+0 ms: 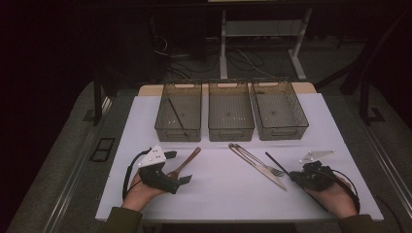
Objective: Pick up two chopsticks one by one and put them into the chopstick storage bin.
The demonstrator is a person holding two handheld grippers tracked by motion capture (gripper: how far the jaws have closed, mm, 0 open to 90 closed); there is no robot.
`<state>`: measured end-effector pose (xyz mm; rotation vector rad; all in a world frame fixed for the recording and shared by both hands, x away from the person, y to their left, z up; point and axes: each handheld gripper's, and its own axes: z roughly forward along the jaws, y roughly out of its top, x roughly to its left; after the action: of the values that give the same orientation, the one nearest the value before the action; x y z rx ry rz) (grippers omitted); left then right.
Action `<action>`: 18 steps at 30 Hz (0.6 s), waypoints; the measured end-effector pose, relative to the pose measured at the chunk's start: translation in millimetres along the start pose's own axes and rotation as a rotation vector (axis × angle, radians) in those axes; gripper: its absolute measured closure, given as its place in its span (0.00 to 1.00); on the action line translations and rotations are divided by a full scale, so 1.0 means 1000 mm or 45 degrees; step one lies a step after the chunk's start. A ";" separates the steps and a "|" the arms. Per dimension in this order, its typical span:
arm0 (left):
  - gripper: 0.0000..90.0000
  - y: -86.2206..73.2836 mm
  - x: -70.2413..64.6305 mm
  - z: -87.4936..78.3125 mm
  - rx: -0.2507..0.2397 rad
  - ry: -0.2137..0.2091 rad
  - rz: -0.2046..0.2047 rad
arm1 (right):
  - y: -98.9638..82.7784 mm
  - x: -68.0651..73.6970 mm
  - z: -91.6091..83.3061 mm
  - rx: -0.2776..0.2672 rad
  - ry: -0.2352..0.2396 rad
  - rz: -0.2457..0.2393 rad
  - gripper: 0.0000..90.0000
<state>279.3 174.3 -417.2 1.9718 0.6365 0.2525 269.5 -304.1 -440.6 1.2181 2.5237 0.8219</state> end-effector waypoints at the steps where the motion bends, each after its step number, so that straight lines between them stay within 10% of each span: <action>1: 0.00 0.000 0.000 0.000 0.000 0.000 0.004 | 0.000 0.000 0.000 -0.002 -0.001 0.003 0.94; 18: 0.00 0.000 0.001 0.000 0.001 0.001 0.004 | -0.002 -0.015 -0.009 -0.065 0.048 0.108 0.95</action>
<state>279.8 174.8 -417.0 1.9739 0.6340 0.2551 273.9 -319.8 -434.4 1.3129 2.4792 0.9315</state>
